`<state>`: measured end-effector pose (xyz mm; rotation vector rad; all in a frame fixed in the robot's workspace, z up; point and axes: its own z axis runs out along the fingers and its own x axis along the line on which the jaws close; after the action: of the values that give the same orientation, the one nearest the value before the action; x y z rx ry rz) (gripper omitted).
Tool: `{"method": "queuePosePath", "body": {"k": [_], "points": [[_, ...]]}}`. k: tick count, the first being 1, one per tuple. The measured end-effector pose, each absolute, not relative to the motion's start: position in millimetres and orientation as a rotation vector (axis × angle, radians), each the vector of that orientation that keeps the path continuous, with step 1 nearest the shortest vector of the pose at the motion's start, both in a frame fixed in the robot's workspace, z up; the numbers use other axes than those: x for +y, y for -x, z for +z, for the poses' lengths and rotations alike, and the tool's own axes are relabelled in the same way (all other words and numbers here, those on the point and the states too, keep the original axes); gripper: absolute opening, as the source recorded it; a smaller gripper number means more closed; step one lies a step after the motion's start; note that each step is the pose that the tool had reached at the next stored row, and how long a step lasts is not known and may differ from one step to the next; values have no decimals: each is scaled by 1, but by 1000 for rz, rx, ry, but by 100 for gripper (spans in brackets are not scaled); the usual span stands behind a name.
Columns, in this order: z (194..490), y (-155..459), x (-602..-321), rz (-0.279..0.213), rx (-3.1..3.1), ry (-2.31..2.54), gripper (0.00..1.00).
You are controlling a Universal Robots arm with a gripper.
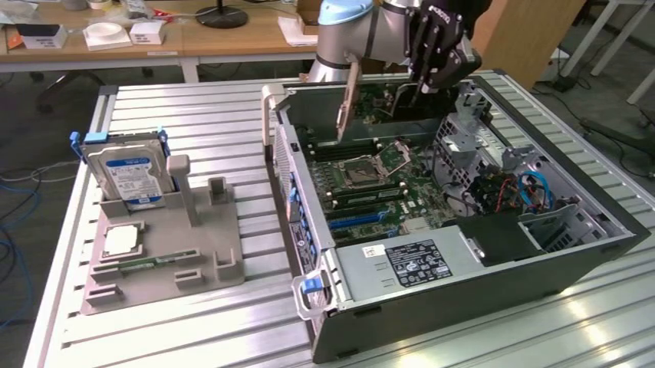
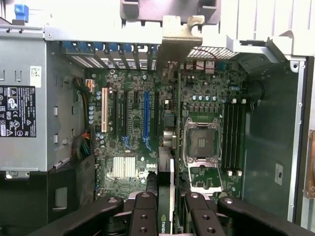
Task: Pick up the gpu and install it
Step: 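Insert the gpu into the slot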
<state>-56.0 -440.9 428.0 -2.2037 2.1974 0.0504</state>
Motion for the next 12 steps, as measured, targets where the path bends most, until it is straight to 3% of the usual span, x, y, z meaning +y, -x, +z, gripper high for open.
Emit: {"method": "queuePosePath", "body": {"k": [12], "points": [[415, 57, -441, 32, 2209, 2209, 26]]}}
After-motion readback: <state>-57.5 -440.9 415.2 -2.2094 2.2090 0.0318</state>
